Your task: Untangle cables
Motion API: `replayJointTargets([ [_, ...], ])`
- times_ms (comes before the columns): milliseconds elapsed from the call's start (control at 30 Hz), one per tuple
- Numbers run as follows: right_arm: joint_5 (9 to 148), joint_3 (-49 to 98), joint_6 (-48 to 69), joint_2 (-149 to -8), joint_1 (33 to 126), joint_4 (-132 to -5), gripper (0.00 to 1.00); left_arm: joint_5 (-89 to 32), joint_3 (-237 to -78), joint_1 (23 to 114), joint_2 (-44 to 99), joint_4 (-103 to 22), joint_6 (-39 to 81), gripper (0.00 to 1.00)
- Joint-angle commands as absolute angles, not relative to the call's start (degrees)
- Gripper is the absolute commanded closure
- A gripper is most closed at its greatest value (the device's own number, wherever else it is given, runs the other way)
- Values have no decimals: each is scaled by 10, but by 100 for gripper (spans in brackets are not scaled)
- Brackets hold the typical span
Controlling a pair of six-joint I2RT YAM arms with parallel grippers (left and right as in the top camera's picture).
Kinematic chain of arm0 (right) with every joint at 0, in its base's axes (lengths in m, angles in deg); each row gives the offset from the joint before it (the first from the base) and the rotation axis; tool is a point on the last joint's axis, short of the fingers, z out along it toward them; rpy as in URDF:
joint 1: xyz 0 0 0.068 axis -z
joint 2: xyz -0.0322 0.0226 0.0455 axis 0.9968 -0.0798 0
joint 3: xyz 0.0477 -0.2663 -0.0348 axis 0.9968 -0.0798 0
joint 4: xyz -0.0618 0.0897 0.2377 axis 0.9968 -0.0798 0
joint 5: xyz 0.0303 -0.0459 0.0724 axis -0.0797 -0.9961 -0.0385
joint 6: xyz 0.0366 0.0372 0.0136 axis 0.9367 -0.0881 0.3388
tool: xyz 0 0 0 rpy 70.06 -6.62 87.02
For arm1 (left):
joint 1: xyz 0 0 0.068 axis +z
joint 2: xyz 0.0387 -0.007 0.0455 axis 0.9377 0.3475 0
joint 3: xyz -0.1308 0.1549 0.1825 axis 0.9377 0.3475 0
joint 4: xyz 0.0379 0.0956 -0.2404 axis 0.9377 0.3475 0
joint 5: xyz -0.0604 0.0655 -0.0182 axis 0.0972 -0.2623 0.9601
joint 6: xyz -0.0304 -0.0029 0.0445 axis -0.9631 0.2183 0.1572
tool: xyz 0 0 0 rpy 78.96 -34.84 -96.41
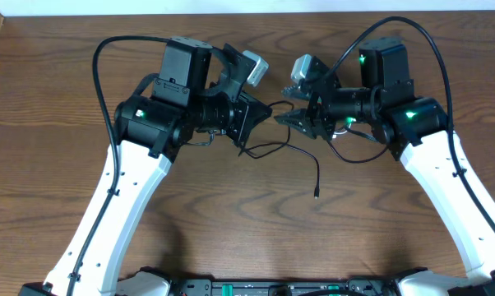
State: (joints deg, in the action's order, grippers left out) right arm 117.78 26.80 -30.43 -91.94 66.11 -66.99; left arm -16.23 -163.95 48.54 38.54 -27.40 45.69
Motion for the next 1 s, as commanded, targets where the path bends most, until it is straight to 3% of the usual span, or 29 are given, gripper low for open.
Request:
replayJointTargets([
  [0, 1163, 270, -298, -922, 658, -665, 46, -133, -1652, 484, 382, -275, 467, 92],
  [200, 1155, 270, -298, -922, 658, -663, 46, -95, -1652, 483, 382, -275, 467, 92],
  [333, 1155, 270, -298, -922, 658, -662, 54, -84, -1652, 483, 382, -275, 467, 93],
  [500, 1155, 270, -286, -922, 658, -659, 71, -84, -1652, 483, 383, -275, 466, 92],
  [567, 1155, 270, -266, -922, 658, -649, 87, -85, -1652, 483, 383, -275, 467, 92],
  [600, 1155, 270, -249, -922, 658, -641, 97, -88, -1652, 483, 383, -275, 467, 92],
  [633, 1155, 270, -225, -922, 658, -630, 99, -94, -1652, 483, 383, -275, 467, 92],
  [967, 970, 270, 137, -903, 700, -435, 99, -115, -1652, 483, 383, -273, 466, 92],
])
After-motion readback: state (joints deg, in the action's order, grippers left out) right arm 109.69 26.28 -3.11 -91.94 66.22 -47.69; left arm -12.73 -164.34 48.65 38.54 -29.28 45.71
